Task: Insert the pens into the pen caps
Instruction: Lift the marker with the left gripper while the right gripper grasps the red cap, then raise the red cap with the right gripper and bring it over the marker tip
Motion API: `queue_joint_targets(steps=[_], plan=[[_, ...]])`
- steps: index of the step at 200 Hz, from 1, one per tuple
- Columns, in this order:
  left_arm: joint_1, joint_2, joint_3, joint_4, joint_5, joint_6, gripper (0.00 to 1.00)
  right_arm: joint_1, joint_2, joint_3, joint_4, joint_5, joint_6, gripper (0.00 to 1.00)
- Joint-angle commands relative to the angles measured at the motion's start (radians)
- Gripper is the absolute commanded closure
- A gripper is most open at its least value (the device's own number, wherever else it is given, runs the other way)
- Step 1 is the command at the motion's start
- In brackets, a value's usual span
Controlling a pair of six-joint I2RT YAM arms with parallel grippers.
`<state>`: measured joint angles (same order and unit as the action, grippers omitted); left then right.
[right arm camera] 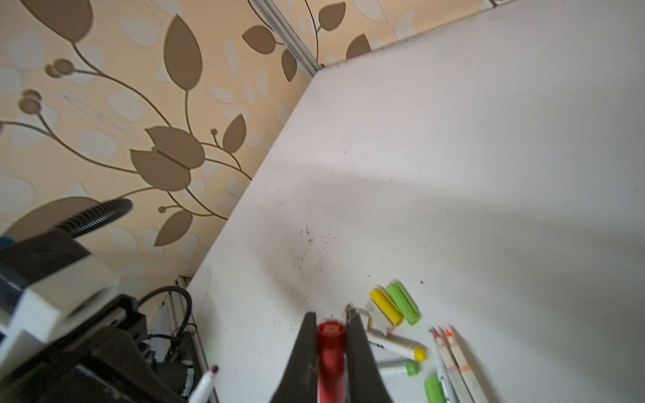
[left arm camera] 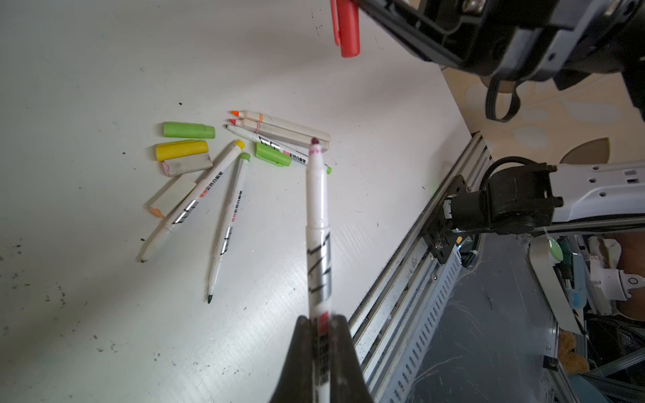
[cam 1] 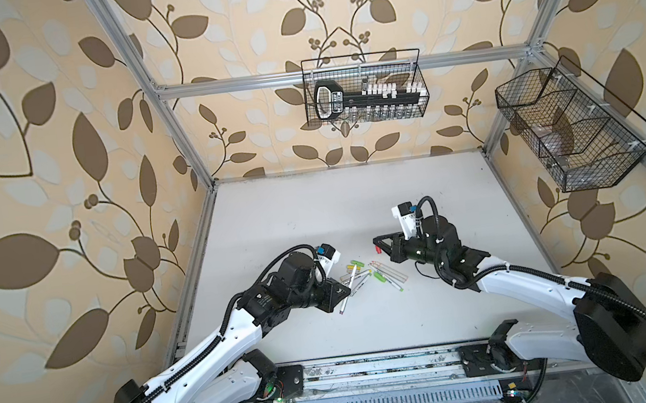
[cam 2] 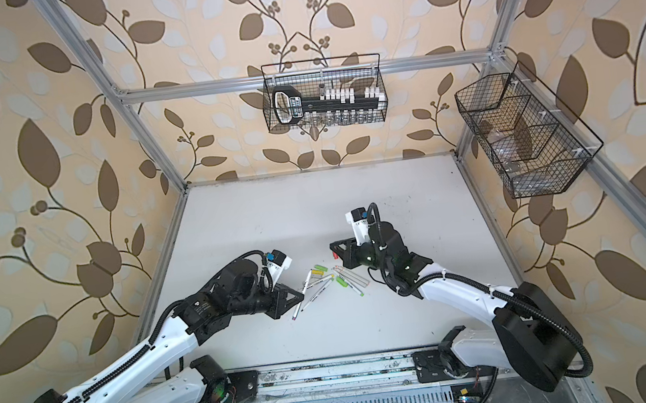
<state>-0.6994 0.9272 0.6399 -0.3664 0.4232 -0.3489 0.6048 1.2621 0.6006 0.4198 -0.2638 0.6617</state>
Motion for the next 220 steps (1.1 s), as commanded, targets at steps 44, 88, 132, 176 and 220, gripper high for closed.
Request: queue_joint_targets(steps=[44,88,132,176,220], plan=[[0.000,-0.077,-0.013,0.016,-0.056,-0.006,1.00,0.085,0.101,-0.016,0.391,0.082,0.286,0.91],[0.000,-0.112,-0.017,0.000,-0.102,-0.007,1.00,0.120,0.173,-0.013,0.470,0.075,0.345,0.91],[0.000,-0.128,-0.017,-0.007,-0.124,-0.007,1.00,0.141,0.209,-0.008,0.519,0.074,0.380,0.91],[0.000,-0.130,-0.017,-0.012,-0.130,-0.010,1.00,0.168,0.227,0.007,0.524,0.077,0.377,0.91],[0.000,-0.130,-0.017,-0.012,-0.126,-0.010,1.00,0.171,0.236,0.009,0.527,0.075,0.374,0.91]])
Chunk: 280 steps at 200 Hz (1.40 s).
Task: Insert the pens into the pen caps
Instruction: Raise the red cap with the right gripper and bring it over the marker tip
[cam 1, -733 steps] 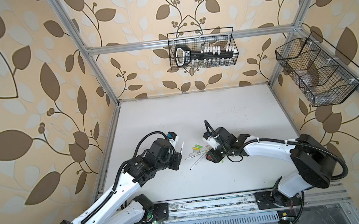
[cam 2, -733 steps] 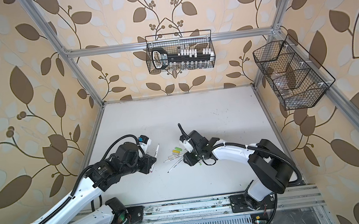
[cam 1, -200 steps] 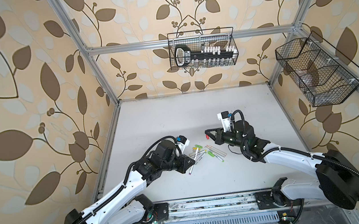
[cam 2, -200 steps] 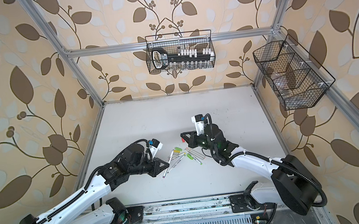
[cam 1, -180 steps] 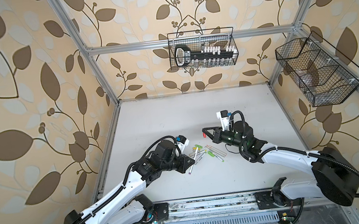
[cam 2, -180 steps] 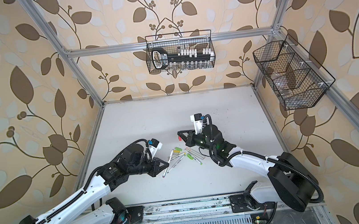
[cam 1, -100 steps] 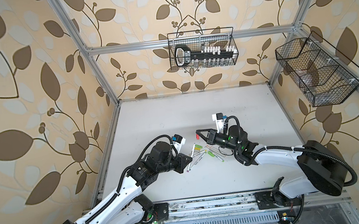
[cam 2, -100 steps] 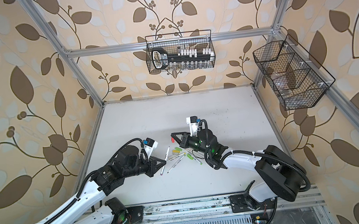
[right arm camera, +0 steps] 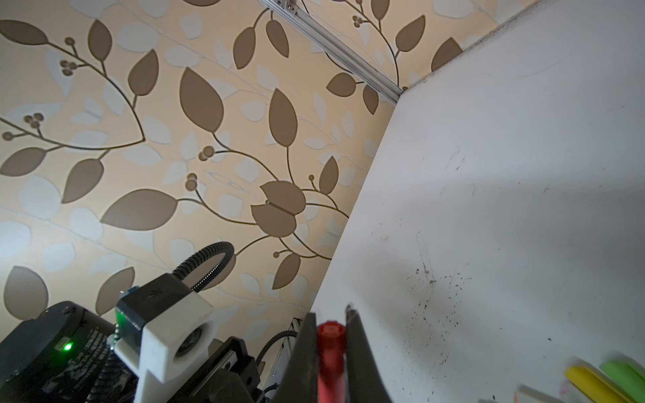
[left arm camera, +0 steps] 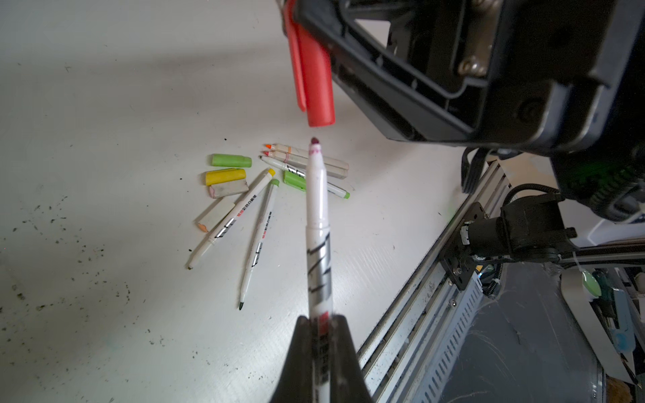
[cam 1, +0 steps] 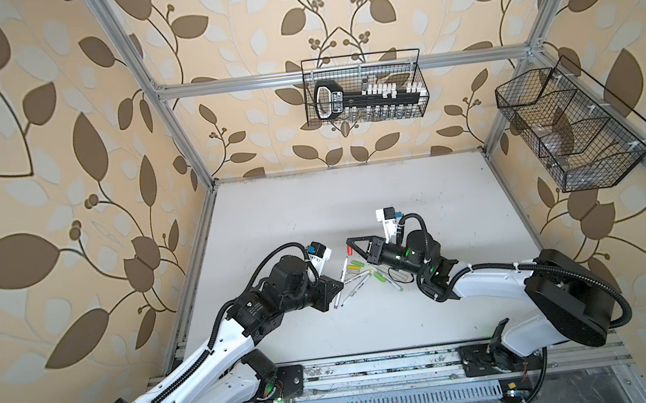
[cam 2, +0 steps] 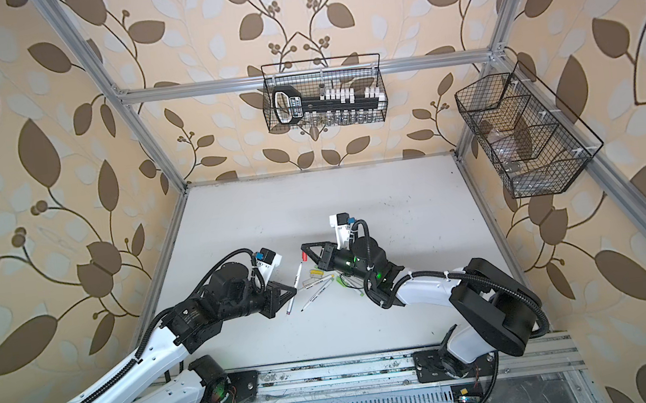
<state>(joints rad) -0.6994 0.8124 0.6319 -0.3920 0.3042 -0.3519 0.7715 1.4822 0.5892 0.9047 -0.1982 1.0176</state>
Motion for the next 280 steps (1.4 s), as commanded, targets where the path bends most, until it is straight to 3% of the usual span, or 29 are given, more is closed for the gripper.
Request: queue_joint_targets(steps=[1,280], plan=[[0.000,-0.015,-0.009,0.014,-0.007,-0.008,1.00,0.005,0.015,0.021,0.042,0.010,0.018,0.91],[-0.011,-0.041,-0.001,-0.007,-0.079,0.002,1.00,0.062,0.063,0.072,0.048,-0.009,0.005,0.91]])
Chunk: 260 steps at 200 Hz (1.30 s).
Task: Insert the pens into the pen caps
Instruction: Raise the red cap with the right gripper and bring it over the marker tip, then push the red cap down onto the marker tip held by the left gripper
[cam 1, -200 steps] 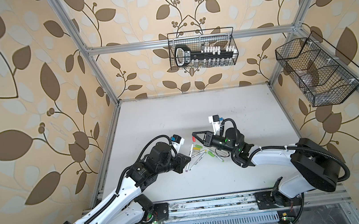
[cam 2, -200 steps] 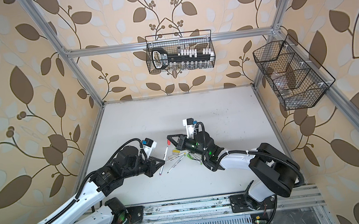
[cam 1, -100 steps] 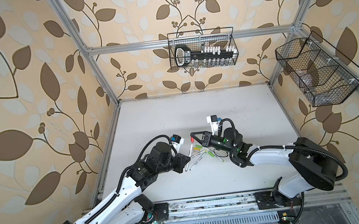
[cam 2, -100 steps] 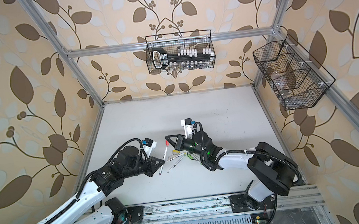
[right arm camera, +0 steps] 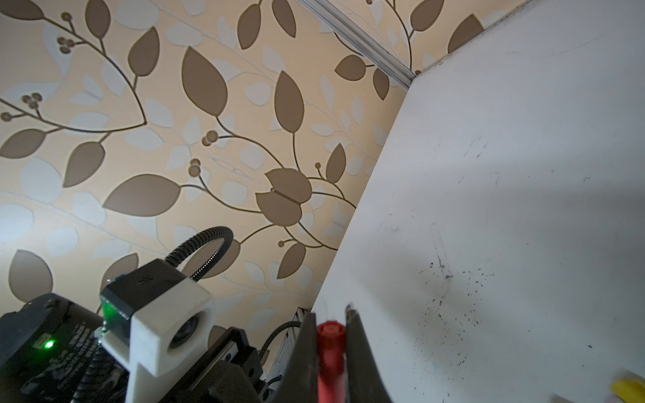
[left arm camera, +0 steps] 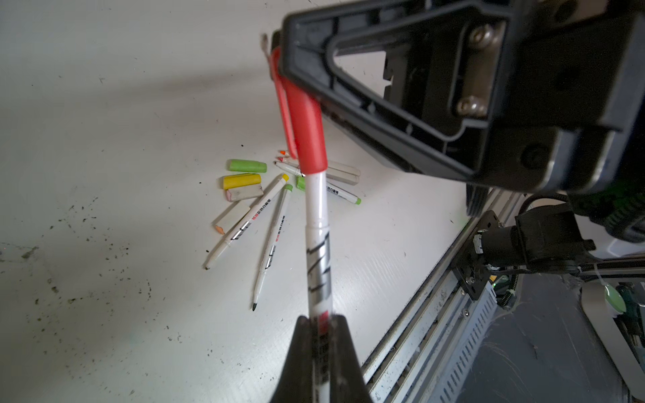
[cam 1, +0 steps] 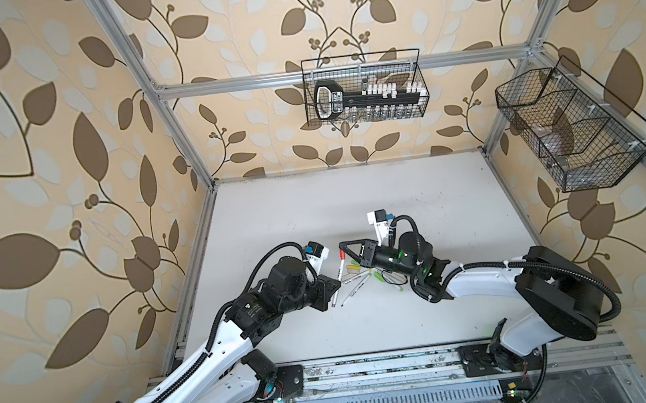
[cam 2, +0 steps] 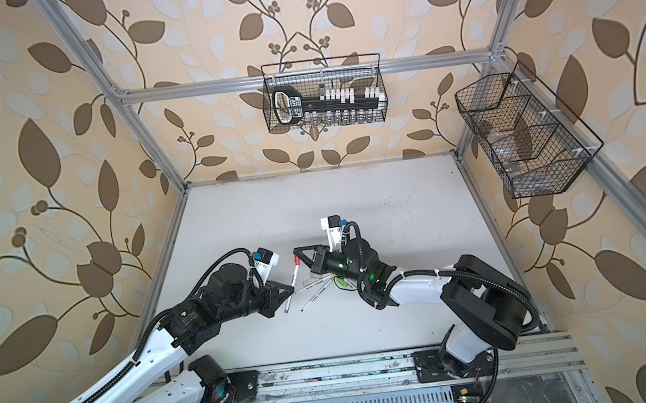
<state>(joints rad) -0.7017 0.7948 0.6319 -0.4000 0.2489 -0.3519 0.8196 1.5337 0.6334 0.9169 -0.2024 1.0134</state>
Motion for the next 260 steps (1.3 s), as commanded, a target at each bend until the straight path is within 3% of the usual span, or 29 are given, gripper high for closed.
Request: queue_joint_targets(steps=[1,87,260], plan=[[-0.009,-0.023,-0.001,0.001,-0.024,0.002,1.00,0.014,0.011,0.028,0.036,-0.005,0.009,0.91],[-0.009,-0.057,0.012,-0.005,-0.079,0.012,1.00,0.056,0.022,0.020,0.049,0.042,0.033,0.92],[-0.006,-0.005,0.026,0.149,-0.232,0.073,1.00,0.079,0.153,0.009,0.089,-0.012,0.030,0.94]])
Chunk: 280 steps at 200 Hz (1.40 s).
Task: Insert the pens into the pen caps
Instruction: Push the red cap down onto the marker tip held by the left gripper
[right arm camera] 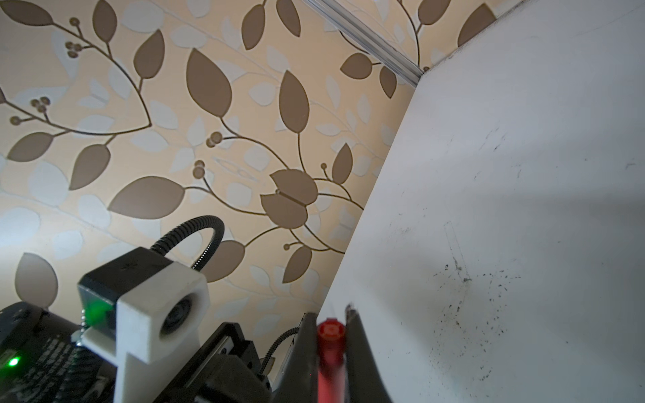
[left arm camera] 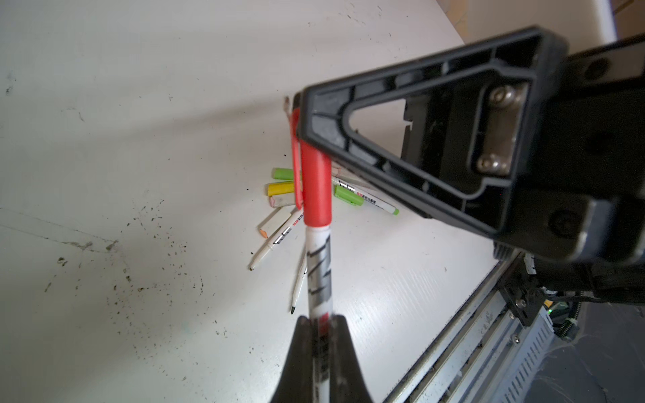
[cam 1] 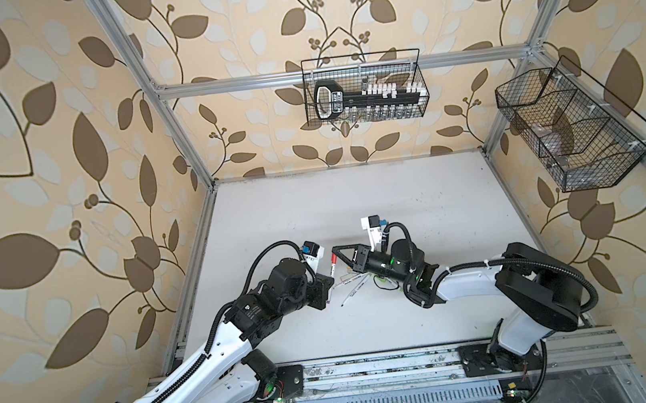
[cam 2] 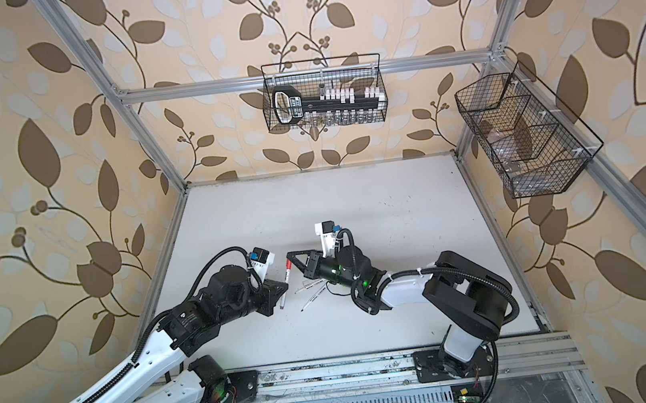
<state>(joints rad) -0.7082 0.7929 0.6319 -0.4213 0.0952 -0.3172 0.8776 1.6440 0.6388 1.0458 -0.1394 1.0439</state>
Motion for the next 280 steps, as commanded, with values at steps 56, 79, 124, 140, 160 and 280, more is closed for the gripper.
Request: queue_joint_targets(steps=[56,79,124,140,160,280], plan=[[0.007,0.027,0.043,0.209,-0.079,0.073,1.00,0.020,0.059,0.007,-0.124,-0.153,-0.034,0.99],[0.009,0.049,0.051,0.220,-0.068,0.080,1.00,0.020,0.067,-0.004,-0.124,-0.157,-0.021,0.98],[0.009,0.089,0.052,0.234,-0.029,0.080,1.00,0.015,0.086,0.015,-0.107,-0.178,0.018,0.98],[0.009,0.092,0.051,0.236,-0.032,0.079,1.00,0.015,0.086,0.016,-0.117,-0.172,0.016,0.98],[0.009,0.092,0.041,0.240,-0.040,0.078,1.00,0.012,0.091,0.017,-0.137,-0.158,0.010,0.98],[0.009,0.007,-0.048,0.173,0.084,-0.042,0.34,-0.129,0.055,0.036,-0.130,-0.197,-0.014,0.98]])
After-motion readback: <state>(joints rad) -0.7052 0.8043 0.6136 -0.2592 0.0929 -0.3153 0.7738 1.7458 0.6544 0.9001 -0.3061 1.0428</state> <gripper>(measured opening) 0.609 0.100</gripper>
